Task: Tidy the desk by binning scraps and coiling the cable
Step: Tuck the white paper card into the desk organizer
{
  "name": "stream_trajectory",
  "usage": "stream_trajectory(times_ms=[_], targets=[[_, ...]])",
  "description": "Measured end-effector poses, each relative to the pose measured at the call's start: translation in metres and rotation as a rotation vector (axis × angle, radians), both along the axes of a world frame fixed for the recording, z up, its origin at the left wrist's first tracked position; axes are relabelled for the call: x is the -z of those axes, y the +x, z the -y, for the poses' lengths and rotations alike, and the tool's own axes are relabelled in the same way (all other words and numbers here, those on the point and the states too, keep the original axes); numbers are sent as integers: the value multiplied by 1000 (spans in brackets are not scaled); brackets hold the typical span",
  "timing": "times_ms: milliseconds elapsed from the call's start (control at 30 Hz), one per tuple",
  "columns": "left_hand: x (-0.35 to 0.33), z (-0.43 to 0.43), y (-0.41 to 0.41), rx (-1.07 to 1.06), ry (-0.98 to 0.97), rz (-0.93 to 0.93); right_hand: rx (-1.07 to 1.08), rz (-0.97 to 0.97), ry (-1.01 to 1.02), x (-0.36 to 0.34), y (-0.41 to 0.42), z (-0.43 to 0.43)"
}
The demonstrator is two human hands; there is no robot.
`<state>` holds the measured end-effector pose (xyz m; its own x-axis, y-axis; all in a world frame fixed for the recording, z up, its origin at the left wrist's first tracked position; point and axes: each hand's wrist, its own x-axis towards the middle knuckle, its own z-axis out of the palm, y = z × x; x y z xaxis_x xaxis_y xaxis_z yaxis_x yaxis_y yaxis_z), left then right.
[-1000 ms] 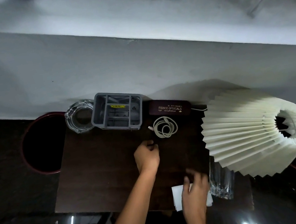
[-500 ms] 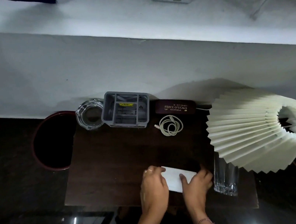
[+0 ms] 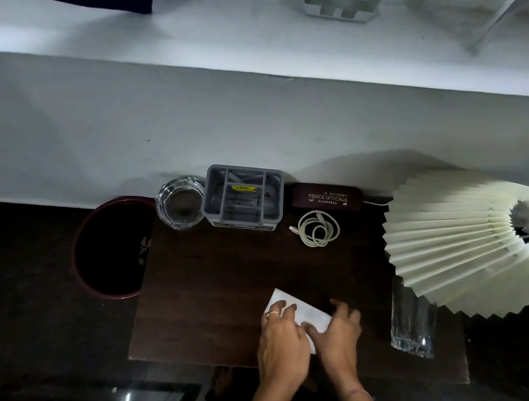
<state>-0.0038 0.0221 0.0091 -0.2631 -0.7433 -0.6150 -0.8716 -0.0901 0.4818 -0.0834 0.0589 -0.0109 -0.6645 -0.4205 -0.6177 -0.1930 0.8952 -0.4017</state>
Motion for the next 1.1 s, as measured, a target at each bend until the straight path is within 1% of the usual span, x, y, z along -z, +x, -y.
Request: stream_trajectory(times_ms=[67, 133, 233, 333, 467, 567, 667, 767, 967, 1100], targets=[[2, 1, 6, 5, 39, 26, -91, -60, 16, 5, 10, -3], [4, 0, 9, 8, 63, 30, -113, -100, 18, 7, 15, -4], [3, -2, 10, 2, 65, -10, -100, -48, -71, 3, 11, -4], [-9, 0, 6, -81, 78, -107, -14, 152, -240, -13, 0, 3], [-40, 10, -8, -170, 57, -232, 226, 582, -465, -52, -17, 29], [-62, 32, -22, -215, -7, -306, 309, 748, -609, -78, -25, 56], [-76, 62, -35, -230, -156, -320, 379, 864, -709, -96, -30, 86], [-80, 88, -44, -192, -209, -278, 375, 833, -726, -106, -35, 114], [-72, 120, -55, -198, -57, -249, 400, 695, -648, -102, -38, 152], [-62, 132, -54, -236, 27, -280, 385, 646, -590, -92, -34, 167]])
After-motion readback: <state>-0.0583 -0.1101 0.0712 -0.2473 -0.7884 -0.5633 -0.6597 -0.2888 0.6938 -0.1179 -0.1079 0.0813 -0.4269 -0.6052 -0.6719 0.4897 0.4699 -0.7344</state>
